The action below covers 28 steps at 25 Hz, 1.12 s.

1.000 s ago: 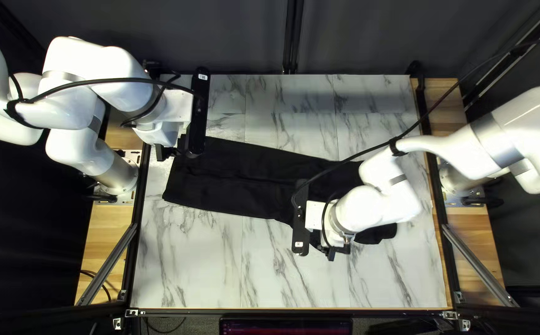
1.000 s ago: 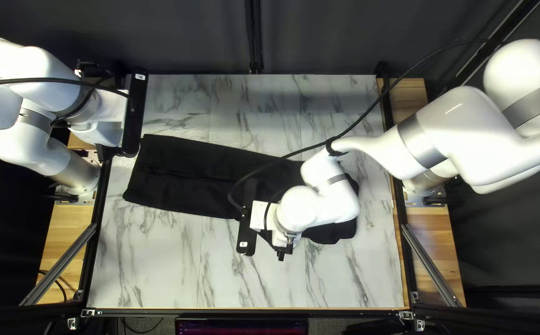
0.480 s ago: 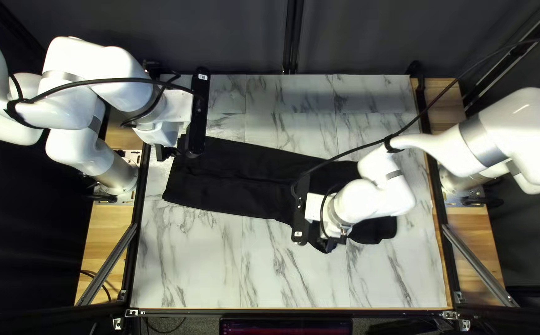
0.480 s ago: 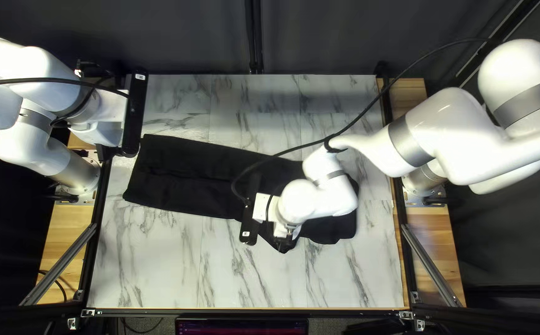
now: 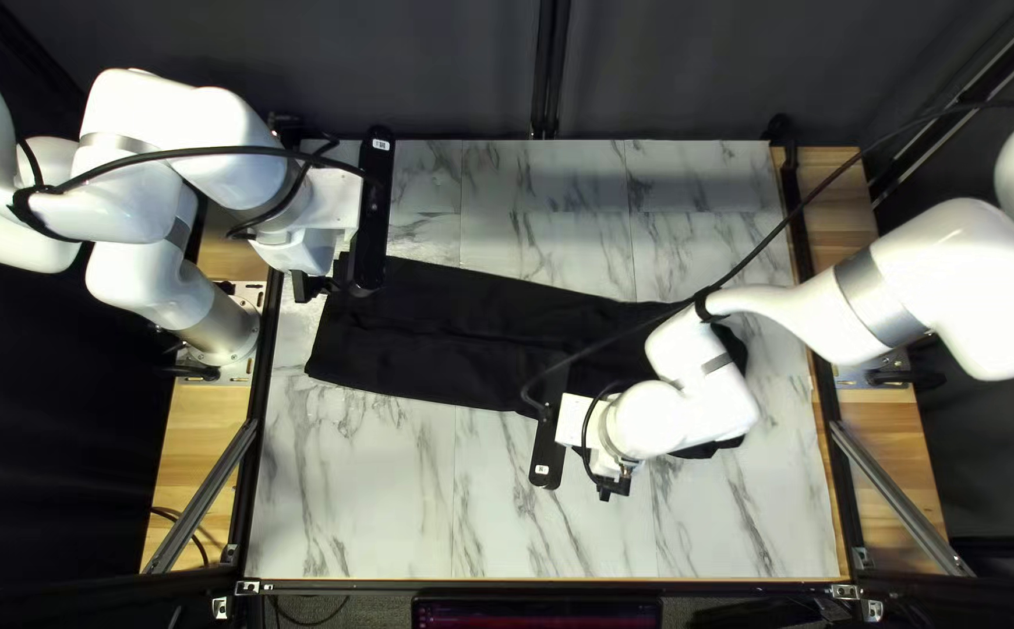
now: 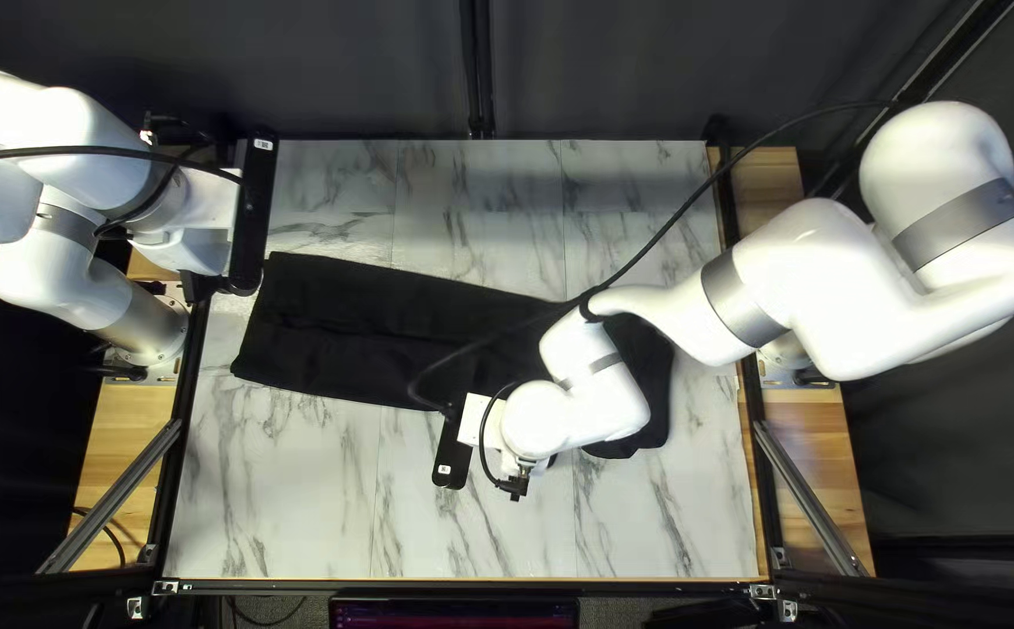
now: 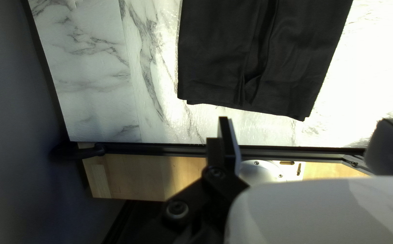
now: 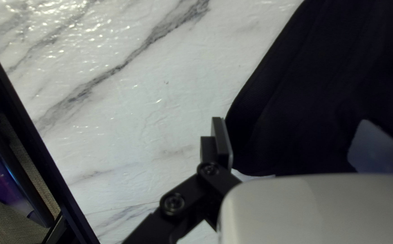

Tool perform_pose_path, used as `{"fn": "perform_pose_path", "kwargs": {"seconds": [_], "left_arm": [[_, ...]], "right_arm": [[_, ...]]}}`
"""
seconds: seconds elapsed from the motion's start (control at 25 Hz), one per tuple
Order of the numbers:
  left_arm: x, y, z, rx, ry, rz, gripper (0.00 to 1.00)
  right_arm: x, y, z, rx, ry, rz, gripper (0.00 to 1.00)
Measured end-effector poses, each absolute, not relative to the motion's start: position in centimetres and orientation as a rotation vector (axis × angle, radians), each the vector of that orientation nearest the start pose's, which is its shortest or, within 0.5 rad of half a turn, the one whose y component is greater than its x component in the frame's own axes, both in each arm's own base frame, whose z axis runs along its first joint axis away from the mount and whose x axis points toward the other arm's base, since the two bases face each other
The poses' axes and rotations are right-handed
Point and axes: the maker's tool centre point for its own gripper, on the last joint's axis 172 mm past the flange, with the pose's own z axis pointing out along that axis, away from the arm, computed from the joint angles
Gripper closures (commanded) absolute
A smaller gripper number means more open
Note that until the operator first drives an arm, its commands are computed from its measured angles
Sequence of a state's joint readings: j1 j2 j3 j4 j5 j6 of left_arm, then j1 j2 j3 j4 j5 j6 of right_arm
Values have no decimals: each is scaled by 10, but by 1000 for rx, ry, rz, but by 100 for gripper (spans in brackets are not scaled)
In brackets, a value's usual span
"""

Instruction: Fold t-shirt

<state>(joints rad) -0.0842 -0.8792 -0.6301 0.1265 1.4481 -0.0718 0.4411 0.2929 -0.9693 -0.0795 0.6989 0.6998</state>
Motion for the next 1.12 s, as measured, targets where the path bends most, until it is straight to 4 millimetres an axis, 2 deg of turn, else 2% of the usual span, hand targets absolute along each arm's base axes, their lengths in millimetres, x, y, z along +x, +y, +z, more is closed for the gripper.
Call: {"fn": "perform_pose_path", "kwargs": {"seconds": [0.24, 0.64, 0.84, 0.92, 0.96, 1.0, 1.04, 1.08, 1.12], "left_arm": [[256, 11, 284, -3019, 36, -107, 0], [256, 11, 284, -3019, 36, -107, 0], [256, 11, 284, -3019, 36, -107, 0], [256, 11, 284, -3019, 36, -107, 0], [256, 11, 284, -3019, 36, -107, 0], [256, 11, 284, -3019, 36, -107, 0], [256, 11, 284, -3019, 36, -107, 0], [256, 11, 284, -3019, 36, -107, 0], [256, 11, 284, -3019, 36, -107, 0]], "right_arm": [[425, 200, 33, -3178, 369, -5, 49], [441, 224, 38, -3180, 367, -13, 49], [440, 228, 44, -3188, 368, -15, 49], [438, 227, 47, -3191, 373, -17, 42], [436, 226, 48, -3193, 375, -16, 34], [434, 224, 48, -3194, 378, -14, 11], [433, 221, 47, -3195, 382, -11, 8], [431, 217, 46, -3195, 387, -9, 26], [430, 214, 45, -3193, 392, -7, 34]]}}
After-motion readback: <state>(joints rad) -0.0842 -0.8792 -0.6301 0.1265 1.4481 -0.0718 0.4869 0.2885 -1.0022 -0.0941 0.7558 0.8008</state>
